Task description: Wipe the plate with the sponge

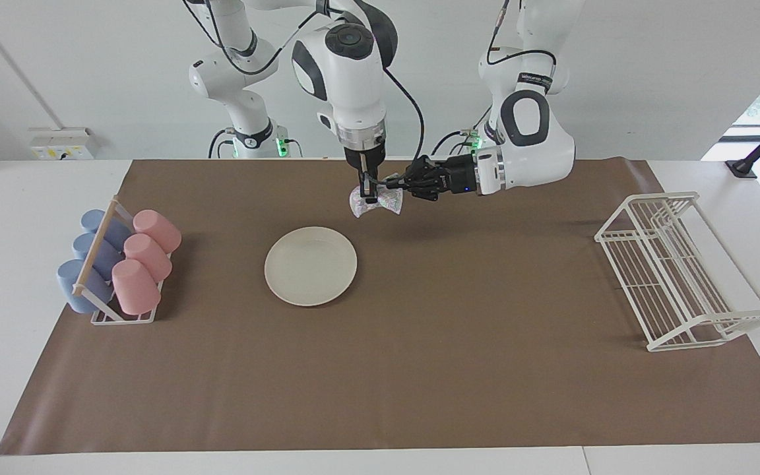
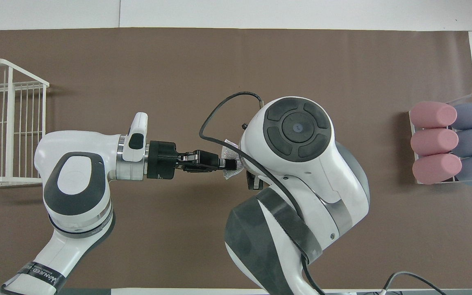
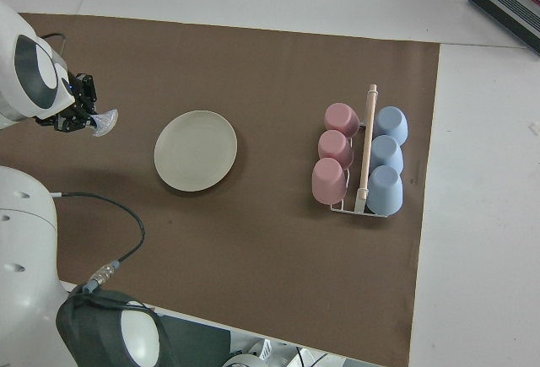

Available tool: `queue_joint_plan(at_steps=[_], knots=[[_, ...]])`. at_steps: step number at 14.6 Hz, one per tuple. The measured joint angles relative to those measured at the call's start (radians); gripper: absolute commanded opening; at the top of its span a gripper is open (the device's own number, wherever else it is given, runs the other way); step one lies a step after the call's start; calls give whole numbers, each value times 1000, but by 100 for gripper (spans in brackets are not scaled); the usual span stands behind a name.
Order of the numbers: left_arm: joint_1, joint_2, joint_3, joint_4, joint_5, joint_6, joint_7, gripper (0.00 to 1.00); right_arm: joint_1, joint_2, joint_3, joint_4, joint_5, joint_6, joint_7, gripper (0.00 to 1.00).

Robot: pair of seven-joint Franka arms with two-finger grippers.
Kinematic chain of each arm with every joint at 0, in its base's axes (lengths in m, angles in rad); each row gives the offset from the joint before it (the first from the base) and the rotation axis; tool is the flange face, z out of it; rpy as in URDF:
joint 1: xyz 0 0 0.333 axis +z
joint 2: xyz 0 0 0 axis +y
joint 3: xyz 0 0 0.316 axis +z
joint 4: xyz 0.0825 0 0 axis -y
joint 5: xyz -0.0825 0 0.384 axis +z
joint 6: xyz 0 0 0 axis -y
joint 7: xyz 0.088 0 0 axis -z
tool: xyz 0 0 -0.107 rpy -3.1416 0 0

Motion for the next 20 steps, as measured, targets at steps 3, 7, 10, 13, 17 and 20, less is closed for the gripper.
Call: queue_joint_plan(at_steps=[3, 7, 10, 13, 17, 20], knots=[[0, 0, 3, 0, 10, -13, 0, 0, 0, 0, 0, 0, 0, 0, 0, 100], [0, 0, 7, 1, 19, -23, 0, 0, -27, -4, 0, 0, -1, -25, -70, 100], [14, 0, 15, 14, 107, -34, -25, 0, -113, -21, -2, 0, -2, -98, -217, 100], [70, 0, 20, 53, 244, -73, -96, 0, -255, -44, -6, -1, -2, -186, -454, 100], [106, -6, 23, 165, 526, -102, -319, 0, -481, -113, -11, 0, -3, -306, -892, 100], [106, -15, 24, 262, 743, -165, -472, 0, -592, -151, -12, -2, -3, -414, -1261, 100]])
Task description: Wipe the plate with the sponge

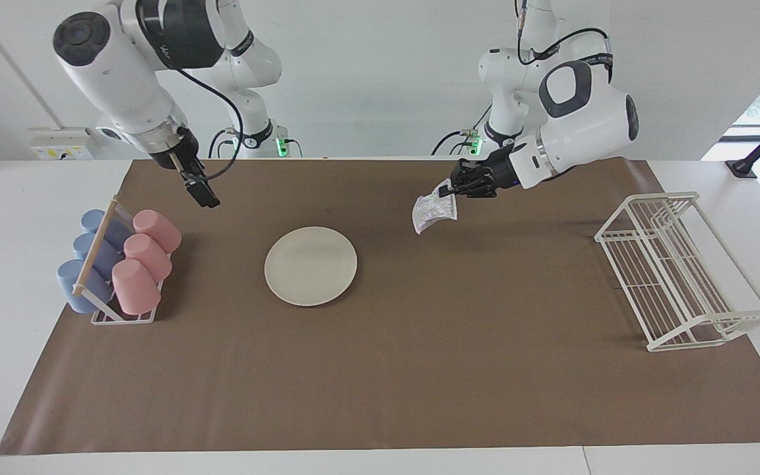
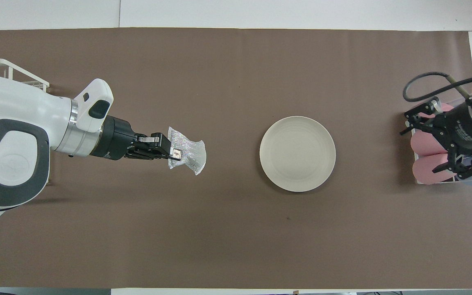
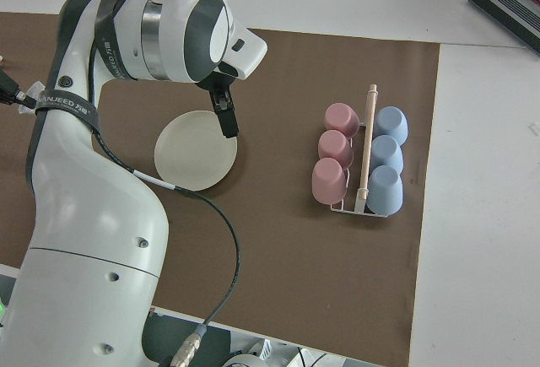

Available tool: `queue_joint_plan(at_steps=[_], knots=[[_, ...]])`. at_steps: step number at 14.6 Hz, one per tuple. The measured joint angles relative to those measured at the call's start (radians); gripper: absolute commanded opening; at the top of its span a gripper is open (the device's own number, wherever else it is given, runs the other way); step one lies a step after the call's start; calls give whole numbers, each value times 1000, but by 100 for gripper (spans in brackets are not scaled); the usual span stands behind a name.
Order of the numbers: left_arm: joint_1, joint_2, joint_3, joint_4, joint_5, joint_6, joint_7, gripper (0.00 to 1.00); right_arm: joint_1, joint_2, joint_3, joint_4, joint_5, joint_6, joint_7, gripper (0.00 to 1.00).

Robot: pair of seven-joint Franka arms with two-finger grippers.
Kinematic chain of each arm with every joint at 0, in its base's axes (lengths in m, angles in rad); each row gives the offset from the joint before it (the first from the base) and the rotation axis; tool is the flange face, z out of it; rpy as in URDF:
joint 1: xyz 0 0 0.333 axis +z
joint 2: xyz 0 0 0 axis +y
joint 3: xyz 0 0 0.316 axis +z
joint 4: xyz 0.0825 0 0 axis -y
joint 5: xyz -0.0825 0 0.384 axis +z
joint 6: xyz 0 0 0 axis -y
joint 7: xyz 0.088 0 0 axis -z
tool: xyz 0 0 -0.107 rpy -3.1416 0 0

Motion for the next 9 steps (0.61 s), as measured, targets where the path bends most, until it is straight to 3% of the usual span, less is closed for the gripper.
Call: queue_joint_plan(at_steps=[5, 9], knots=[[0, 0, 0, 122, 331, -127, -133, 0, -106, -20, -1, 1, -9, -27, -492, 100], [-2, 3, -7, 181, 648, -241, -145, 0, -114, -32, 2, 1, -74, -45, -811, 100]])
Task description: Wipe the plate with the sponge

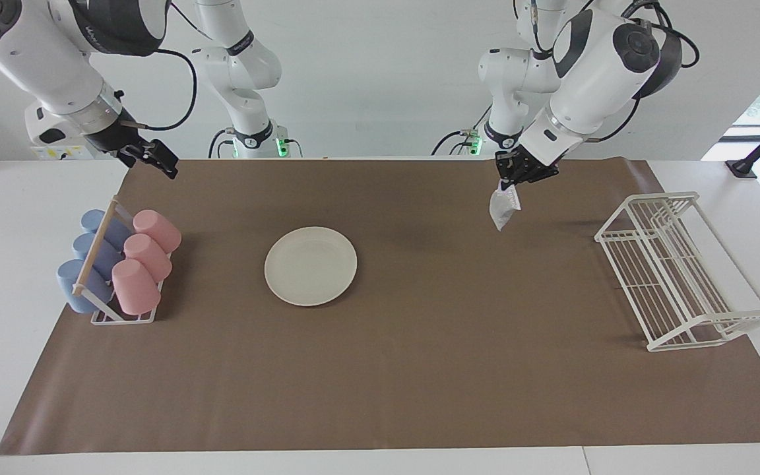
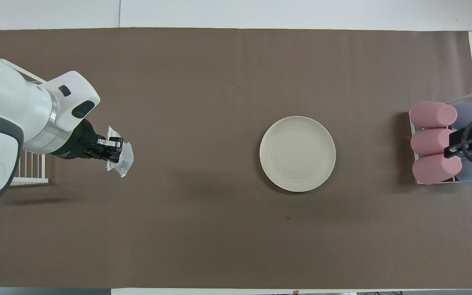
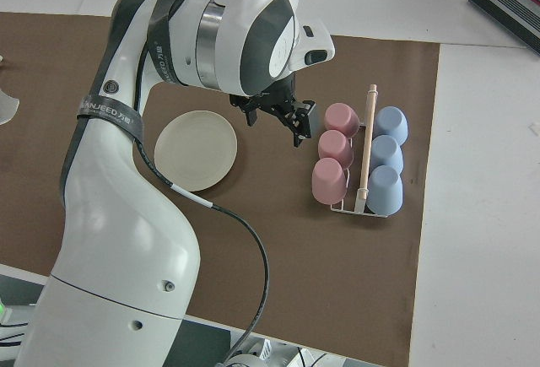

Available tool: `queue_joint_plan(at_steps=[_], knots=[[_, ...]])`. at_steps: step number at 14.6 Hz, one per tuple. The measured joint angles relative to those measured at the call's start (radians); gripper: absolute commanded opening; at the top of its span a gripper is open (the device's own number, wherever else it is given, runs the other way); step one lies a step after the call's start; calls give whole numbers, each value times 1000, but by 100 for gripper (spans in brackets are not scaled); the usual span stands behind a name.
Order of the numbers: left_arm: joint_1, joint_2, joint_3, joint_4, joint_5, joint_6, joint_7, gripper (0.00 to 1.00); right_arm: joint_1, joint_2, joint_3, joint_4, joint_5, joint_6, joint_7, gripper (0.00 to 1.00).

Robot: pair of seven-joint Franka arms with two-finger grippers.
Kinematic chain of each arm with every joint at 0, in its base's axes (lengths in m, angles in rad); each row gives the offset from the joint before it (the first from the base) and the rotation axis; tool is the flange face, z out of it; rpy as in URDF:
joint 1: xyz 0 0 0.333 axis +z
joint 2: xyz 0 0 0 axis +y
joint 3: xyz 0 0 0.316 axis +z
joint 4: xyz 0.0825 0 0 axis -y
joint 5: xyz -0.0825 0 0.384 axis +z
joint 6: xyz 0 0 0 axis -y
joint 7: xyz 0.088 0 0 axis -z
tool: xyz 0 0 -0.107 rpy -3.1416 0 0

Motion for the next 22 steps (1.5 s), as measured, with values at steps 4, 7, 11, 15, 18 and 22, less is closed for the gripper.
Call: queue_joint_plan(at_steps=[4, 7, 11, 15, 18, 22], knots=[[-1, 4, -7, 6, 290, -54, -1, 0, 8, -9, 28, 0, -2, -2, -65, 100], [-9, 6, -20, 6, 502, -92, -1, 0, 17, -13, 31, 0, 5, 23, -66, 100], [-31, 53, -25, 6, 792, -126, -4, 0, 17, -13, 31, 0, 37, 48, -67, 100], [-24, 146, -15, 2, 1016, -121, -13, 0, 52, -14, 25, 1, 52, 69, -67, 100], [19, 221, -10, -26, 1179, -78, -17, 0, 111, -15, -17, 1, 51, 91, -67, 100], [79, 324, -9, -44, 1285, 12, -83, 0, 123, -16, -55, 1, 51, 100, -100, 100]])
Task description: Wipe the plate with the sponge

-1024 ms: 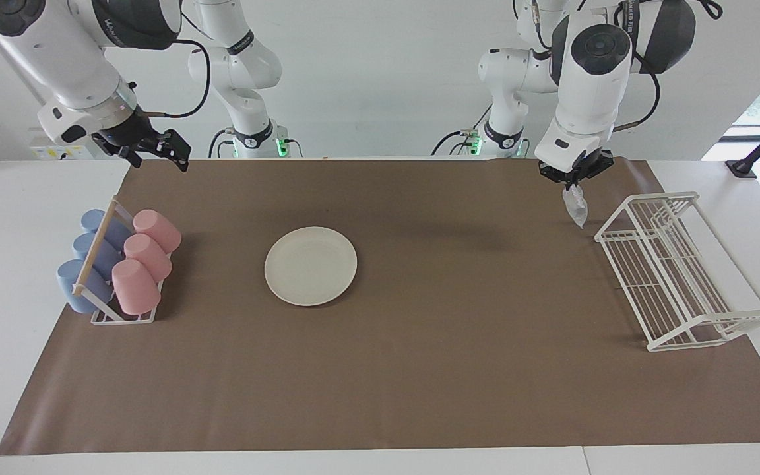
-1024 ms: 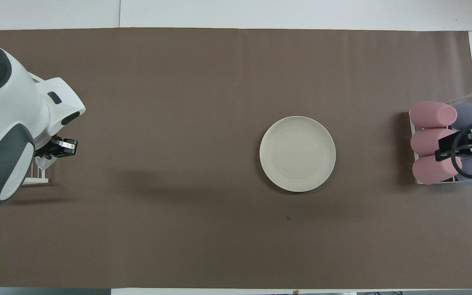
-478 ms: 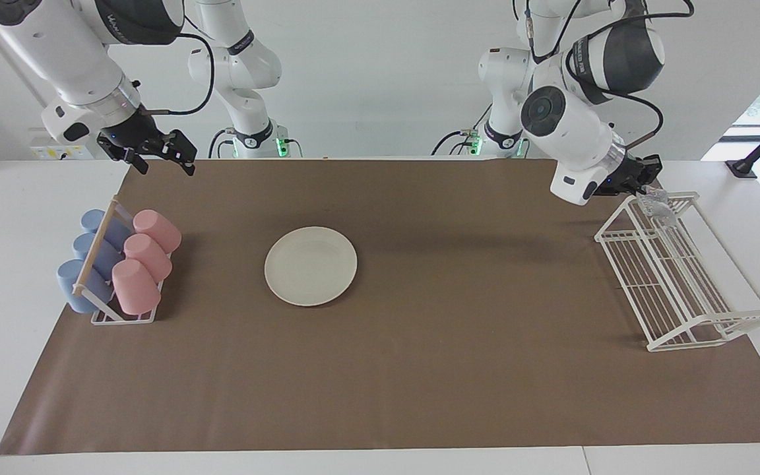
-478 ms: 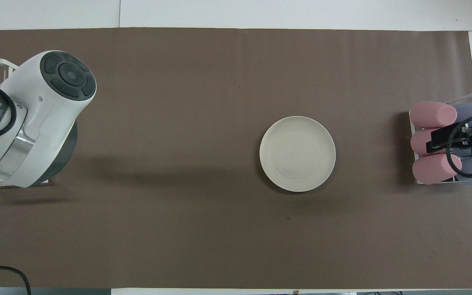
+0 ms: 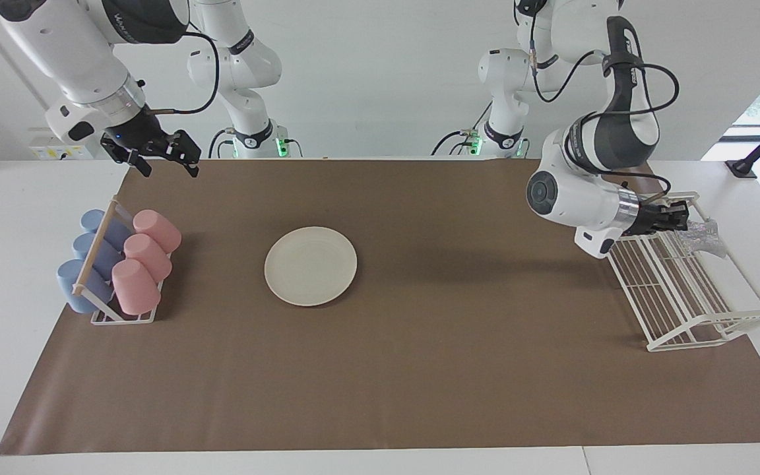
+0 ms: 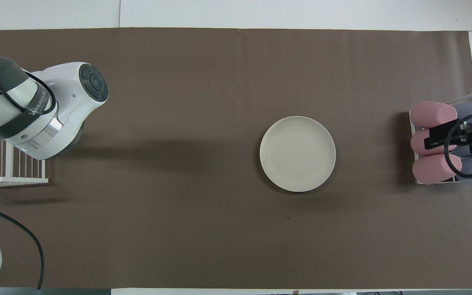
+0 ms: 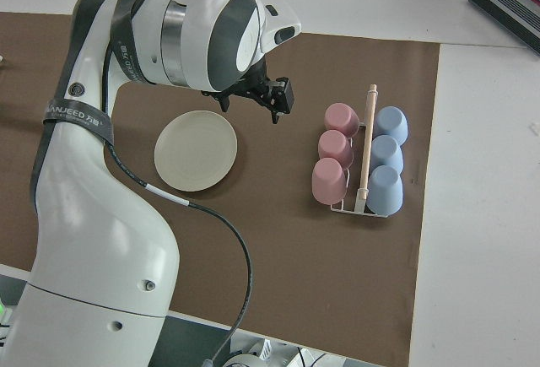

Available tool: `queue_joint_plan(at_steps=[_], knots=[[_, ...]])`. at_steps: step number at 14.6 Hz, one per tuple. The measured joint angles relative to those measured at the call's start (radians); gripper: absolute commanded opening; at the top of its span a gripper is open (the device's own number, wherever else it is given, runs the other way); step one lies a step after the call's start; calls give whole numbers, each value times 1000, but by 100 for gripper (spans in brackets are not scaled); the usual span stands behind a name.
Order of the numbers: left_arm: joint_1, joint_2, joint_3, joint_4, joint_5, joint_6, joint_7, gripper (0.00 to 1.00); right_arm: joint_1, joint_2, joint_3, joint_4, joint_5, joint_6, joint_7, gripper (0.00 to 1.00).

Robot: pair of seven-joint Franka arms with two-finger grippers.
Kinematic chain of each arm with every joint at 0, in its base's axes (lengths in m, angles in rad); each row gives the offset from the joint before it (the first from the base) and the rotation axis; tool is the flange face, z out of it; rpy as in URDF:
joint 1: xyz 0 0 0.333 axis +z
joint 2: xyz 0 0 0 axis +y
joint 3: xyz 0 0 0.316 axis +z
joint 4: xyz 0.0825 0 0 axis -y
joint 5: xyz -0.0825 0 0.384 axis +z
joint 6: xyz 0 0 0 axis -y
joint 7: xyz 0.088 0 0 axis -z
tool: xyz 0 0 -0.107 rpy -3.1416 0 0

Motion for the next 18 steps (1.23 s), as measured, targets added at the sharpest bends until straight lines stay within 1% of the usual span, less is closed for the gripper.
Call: queue_joint_plan(at_steps=[2, 3, 7, 12, 13, 14, 15, 16, 18], knots=[[14, 52, 0, 4, 21, 24, -39, 0, 0, 0, -1, 0, 0, 20, -79, 100], [17, 62, 0, 6, 22, 31, -50, 0, 0, 0, -2, 0, 0, 40, -100, 100], [21, 64, -1, 11, 8, 66, -93, 0, 0, 0, -5, 0, 0, 48, -104, 100], [21, 64, -3, 7, -16, 94, -103, 0, -1, 0, -9, -1, 0, 49, -104, 100], [21, 64, -4, 5, -21, 102, -103, 11, -1, 0, -11, -1, 0, 49, -99, 100], [21, 64, -4, 2, -26, 107, -104, 27, -2, 0, -14, -1, 0, 49, -79, 100], [21, 64, -4, -1, -28, 113, -104, 69, -2, 0, -16, -1, 0, 49, -55, 100], [21, 64, -4, -3, -29, 118, -104, 100, -2, -1, -18, 0, -1, 49, -46, 100], [21, 64, -4, -6, -30, 124, -104, 100, -3, -2, -22, 3, -15, 58, -76, 100]])
